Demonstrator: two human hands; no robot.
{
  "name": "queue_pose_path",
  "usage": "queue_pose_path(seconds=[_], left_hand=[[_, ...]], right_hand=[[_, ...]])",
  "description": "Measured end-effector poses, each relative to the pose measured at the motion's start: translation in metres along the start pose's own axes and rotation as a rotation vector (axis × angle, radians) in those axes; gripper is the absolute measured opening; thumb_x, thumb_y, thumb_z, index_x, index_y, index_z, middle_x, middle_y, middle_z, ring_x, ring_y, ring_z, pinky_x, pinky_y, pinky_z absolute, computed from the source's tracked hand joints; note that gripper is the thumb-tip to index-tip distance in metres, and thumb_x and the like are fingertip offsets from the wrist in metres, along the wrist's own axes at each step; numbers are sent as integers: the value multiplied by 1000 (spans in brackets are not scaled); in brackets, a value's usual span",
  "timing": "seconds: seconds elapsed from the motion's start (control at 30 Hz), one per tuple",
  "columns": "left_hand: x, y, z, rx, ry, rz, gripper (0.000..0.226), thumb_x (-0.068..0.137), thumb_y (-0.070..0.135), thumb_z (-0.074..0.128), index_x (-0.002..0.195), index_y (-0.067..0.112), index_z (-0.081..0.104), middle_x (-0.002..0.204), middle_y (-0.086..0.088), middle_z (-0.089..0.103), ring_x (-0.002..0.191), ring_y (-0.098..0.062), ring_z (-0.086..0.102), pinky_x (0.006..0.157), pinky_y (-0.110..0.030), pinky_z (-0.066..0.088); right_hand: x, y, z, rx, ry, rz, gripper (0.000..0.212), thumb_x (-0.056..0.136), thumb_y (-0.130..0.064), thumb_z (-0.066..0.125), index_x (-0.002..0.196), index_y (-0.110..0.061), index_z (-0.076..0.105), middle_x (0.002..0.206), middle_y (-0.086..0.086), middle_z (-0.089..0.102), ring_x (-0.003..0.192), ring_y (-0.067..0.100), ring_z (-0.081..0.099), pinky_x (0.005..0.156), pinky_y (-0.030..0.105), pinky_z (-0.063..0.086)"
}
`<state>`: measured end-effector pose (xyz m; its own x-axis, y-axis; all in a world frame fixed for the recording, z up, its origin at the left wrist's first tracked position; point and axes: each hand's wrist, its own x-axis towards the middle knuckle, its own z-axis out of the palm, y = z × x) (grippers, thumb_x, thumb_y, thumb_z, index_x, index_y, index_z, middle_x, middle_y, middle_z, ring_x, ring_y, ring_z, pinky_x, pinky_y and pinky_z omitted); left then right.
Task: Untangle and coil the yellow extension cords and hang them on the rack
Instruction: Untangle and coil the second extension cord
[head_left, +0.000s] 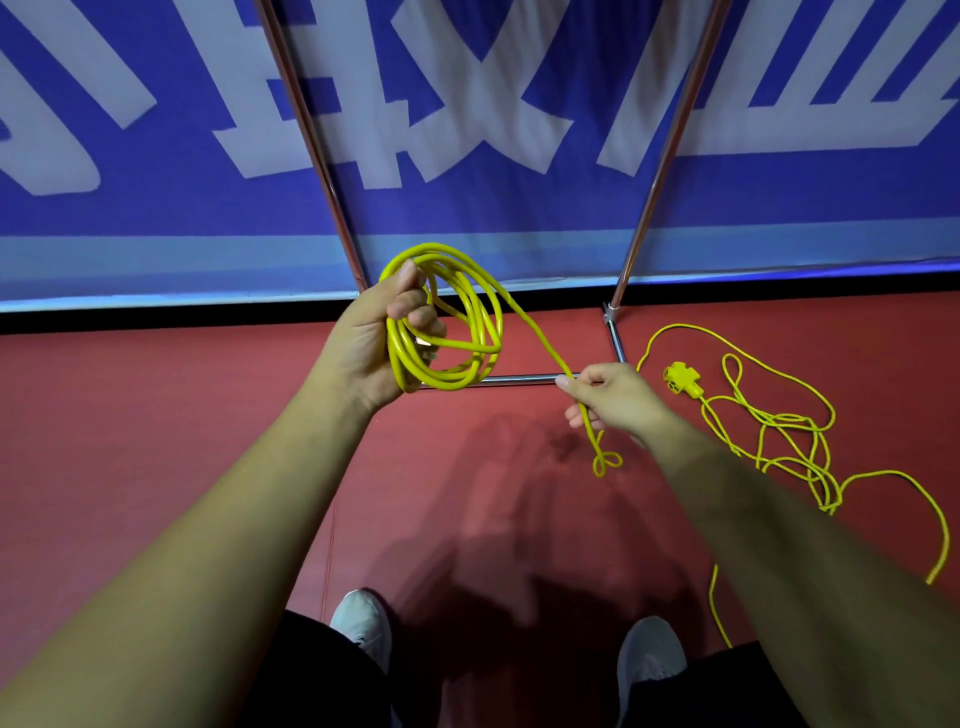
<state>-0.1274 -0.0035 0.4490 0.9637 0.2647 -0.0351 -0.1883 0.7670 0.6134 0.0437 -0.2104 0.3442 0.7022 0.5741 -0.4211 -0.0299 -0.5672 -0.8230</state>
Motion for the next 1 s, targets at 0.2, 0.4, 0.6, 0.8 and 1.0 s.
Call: queue_pose_path(seconds=[0.2, 0.4, 0.6, 0.8, 1.0], left_hand=[[1, 6, -2, -112, -95, -3, 18, 79, 15, 80, 81, 8, 64, 39, 7, 46, 40, -6, 48, 53, -21, 46], [1, 5, 3, -34, 43, 84, 13, 86, 16, 66, 86, 13, 53, 39, 8, 42, 39, -6, 45, 55, -22, 49], [-3, 3, 15, 291, 219, 127, 17, 96, 19, 53, 80, 18, 48, 47, 10, 38, 48, -6, 45, 54, -20, 41], [-7, -1, 19, 473, 239, 126, 27, 99, 20, 52, 72, 19, 46, 55, 8, 40, 57, -11, 49, 52, -25, 37], [-2, 0, 15, 429, 421, 92, 27, 101, 29, 46, 78, 16, 54, 53, 4, 37, 52, -15, 45, 54, -27, 34]], right_hand=[[-4, -5, 8, -11, -66, -67, 34, 99, -34, 54, 76, -12, 67, 58, 6, 59, 49, 13, 55, 50, 21, 41], [-9, 0, 18, -87, -246, -93, 27, 104, -13, 39, 98, -11, 66, 74, -4, 58, 67, 12, 62, 63, 23, 47], [-13, -3, 11, 19, -181, -89, 13, 91, -17, 65, 89, -5, 65, 75, 11, 74, 47, 16, 53, 47, 26, 41], [-22, -7, 27, -228, -340, -122, 13, 85, -17, 69, 78, -7, 73, 65, 6, 71, 44, 12, 43, 46, 25, 32], [-44, -38, 47, -360, -532, -240, 14, 86, -18, 65, 77, -11, 74, 63, 3, 70, 49, 17, 43, 45, 22, 32]])
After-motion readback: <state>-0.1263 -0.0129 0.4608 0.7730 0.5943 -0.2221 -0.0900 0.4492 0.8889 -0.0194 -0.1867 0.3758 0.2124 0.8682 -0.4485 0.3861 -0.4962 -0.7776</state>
